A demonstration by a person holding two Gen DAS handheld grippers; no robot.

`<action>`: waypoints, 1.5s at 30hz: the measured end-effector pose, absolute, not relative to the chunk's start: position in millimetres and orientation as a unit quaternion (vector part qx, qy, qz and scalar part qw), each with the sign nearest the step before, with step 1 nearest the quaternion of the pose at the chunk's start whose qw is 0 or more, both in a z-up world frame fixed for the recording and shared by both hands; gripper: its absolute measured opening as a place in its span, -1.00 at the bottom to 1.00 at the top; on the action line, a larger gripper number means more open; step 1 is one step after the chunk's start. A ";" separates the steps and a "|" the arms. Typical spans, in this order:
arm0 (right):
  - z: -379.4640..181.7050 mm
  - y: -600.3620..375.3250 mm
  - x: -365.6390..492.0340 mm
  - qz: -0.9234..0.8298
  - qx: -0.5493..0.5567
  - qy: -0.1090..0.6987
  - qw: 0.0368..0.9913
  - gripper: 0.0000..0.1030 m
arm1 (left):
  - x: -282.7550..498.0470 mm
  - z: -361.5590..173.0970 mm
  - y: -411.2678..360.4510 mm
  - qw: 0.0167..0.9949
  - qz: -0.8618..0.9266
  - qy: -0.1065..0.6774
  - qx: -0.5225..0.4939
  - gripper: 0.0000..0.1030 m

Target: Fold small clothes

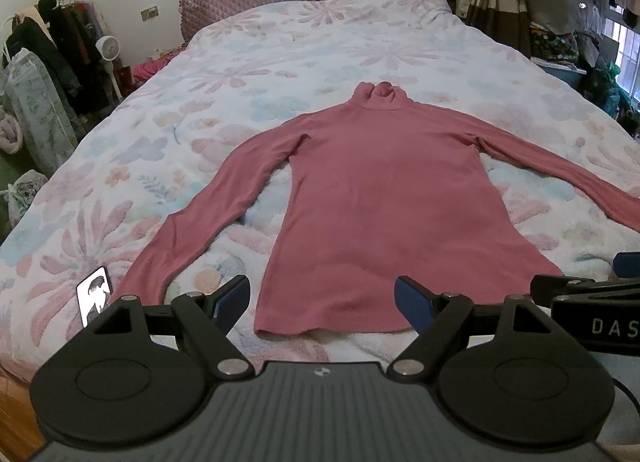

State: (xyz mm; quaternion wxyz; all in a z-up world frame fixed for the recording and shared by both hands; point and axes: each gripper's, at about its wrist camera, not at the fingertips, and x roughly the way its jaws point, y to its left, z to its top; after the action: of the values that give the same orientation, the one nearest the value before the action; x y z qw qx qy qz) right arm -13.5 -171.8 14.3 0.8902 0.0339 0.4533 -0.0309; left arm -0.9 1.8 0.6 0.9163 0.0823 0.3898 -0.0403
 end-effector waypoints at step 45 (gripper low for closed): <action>11.6 -171.9 -14.8 -0.033 0.035 0.453 0.890 0.60 | -2.6 1.0 1.0 0.916 -0.038 0.390 0.080 0.86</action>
State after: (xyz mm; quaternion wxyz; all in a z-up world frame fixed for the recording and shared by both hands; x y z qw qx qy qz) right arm -14.8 -171.9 11.6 0.8901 0.0349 0.4533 -0.0331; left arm -2.6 1.0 1.0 0.9165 0.0796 0.3903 -0.0383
